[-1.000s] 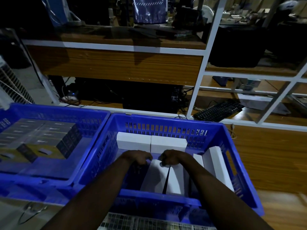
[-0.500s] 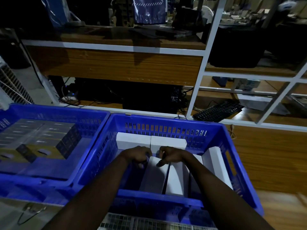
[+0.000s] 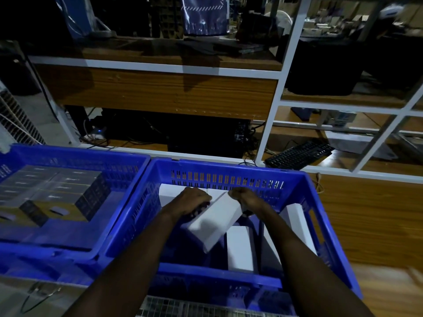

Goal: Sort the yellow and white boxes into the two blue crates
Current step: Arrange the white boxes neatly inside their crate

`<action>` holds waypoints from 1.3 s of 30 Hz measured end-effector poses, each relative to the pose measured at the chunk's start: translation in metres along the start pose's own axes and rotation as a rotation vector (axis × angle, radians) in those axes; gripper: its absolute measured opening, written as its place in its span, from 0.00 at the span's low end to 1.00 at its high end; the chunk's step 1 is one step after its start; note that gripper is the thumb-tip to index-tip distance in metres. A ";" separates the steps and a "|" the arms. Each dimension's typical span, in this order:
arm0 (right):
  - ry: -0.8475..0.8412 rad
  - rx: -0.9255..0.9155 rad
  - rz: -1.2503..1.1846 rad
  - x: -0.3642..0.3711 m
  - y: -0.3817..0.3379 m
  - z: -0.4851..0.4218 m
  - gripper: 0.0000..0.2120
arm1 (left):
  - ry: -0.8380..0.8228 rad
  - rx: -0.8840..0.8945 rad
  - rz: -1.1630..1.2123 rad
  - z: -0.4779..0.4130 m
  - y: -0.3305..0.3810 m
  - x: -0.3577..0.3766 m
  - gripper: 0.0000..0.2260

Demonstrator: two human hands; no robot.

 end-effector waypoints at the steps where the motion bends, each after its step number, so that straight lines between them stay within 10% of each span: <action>1: 0.020 0.015 -0.032 -0.001 0.000 0.001 0.10 | -0.007 -0.007 0.004 -0.001 -0.001 -0.001 0.15; 16: 0.003 -0.025 -0.009 0.005 -0.003 -0.002 0.05 | -0.011 0.051 -0.130 0.001 -0.005 -0.006 0.25; 25: 0.029 -0.056 0.191 0.015 0.009 -0.012 0.17 | 0.156 0.107 -0.720 0.000 -0.019 -0.013 0.30; 39: -0.061 -0.033 0.272 0.025 0.020 -0.016 0.16 | 0.139 -0.038 -0.897 0.007 -0.018 -0.001 0.15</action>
Point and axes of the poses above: each hand's wrist, its own z-axis away from the middle knuckle, its own x-axis out of the palm, y = z × x, the point moved 2 cm from there along -z, towards the middle knuckle, and after that the axes turned 1 degree about y, right-handed, at the moved point
